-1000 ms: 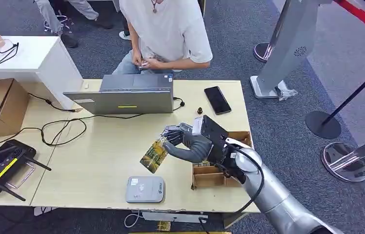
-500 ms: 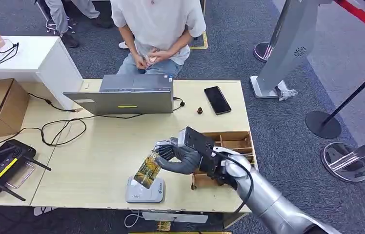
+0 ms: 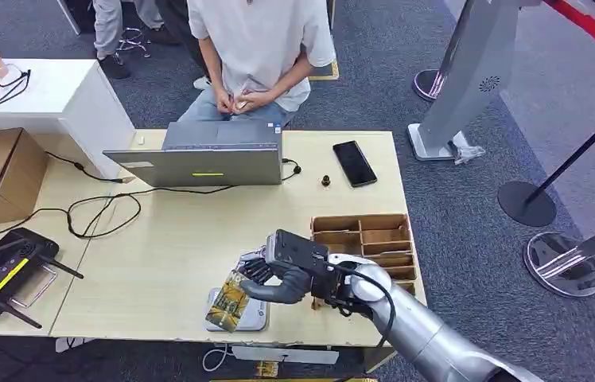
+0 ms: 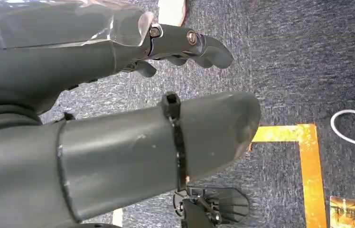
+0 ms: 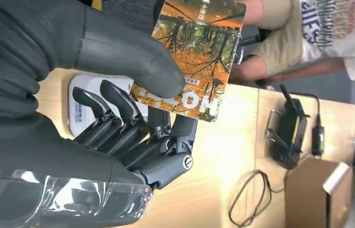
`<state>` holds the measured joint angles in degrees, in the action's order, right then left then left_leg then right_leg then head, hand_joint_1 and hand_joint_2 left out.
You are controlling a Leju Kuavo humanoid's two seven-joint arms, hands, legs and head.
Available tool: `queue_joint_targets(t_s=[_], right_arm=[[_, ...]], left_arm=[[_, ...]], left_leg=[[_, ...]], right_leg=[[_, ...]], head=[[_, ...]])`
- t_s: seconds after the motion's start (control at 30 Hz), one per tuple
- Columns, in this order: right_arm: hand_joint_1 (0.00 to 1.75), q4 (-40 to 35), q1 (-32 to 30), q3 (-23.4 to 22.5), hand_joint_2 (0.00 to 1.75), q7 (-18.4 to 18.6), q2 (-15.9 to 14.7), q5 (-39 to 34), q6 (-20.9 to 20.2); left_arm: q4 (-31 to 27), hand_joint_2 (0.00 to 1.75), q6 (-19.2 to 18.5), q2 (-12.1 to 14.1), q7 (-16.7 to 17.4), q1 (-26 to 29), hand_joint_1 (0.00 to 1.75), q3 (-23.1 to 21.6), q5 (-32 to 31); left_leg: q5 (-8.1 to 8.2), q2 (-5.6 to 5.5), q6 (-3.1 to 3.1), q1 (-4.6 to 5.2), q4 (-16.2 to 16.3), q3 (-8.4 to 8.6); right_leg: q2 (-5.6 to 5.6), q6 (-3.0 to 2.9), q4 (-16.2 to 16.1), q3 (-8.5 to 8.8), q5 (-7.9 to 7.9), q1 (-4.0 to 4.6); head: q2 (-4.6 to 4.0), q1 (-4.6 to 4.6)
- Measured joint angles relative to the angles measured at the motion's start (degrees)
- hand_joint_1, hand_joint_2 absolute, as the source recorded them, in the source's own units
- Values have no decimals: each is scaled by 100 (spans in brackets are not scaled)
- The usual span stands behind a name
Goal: Pass the card to the sensor for recognition and then transmit it.
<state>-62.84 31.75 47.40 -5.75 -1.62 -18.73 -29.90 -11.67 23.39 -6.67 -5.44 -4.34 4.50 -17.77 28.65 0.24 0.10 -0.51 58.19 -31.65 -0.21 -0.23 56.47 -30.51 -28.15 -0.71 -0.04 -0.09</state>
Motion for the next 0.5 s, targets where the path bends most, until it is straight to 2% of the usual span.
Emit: queue_joint_targets(t_s=[0.5], right_arm=[[175, 568, 96, 549, 175, 142, 302, 759, 767]], left_arm=[[0, 0, 0, -2, 76, -23, 0, -20, 4]], left_leg=[[0, 0, 0, 0, 0, 0]], right_leg=[[0, 0, 0, 1, 0, 0]], head=[[0, 0]])
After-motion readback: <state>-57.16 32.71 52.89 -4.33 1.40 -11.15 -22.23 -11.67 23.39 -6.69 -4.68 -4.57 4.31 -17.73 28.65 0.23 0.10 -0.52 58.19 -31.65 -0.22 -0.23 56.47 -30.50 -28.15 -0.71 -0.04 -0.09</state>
